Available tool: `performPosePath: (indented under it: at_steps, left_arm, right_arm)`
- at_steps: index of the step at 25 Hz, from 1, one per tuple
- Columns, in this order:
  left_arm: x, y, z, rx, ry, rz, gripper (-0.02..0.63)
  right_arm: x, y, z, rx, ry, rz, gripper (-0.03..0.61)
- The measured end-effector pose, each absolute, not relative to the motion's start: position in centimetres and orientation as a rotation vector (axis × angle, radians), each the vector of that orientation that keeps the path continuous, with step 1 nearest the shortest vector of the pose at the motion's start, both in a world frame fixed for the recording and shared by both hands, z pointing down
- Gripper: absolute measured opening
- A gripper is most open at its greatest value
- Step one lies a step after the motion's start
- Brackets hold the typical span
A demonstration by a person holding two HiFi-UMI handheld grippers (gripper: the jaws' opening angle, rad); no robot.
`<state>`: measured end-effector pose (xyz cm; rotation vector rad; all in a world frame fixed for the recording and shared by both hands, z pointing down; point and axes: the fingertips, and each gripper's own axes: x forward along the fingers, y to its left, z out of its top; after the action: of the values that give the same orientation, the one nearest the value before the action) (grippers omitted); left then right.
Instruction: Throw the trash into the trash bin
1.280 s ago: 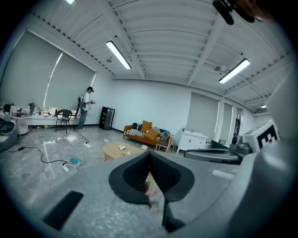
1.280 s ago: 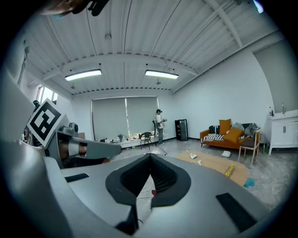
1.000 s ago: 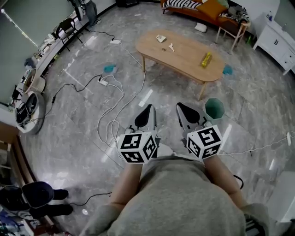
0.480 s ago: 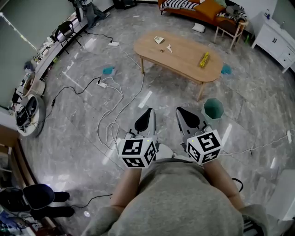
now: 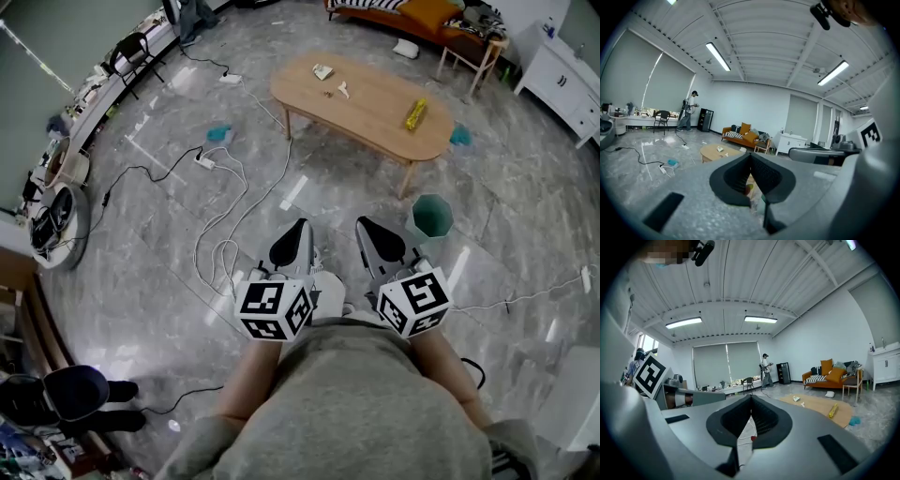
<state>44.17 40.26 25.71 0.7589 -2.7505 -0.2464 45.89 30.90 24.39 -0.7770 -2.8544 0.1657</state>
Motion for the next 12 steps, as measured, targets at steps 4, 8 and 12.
performPosePath:
  at_steps: [4, 8, 12]
  left_arm:
    - [43.4, 39.8, 26.2, 0.779, -2.738, -0.251, 0.011]
    - [41.8, 39.5, 26.4, 0.788, -2.729, -0.277, 0.011]
    - [39.7, 39.5, 26.7, 0.774, -2.721, -0.298, 0.011]
  right_arm:
    - [45.4, 30.3, 24.7, -0.764, -2.855, 0.172, 0.009]
    - [44.3, 30.3, 25.1, -0.752, -2.843, 0.153, 0.009]
    - [42.6, 30.5, 25.6, -0.759, -2.819, 0.149, 0.009]
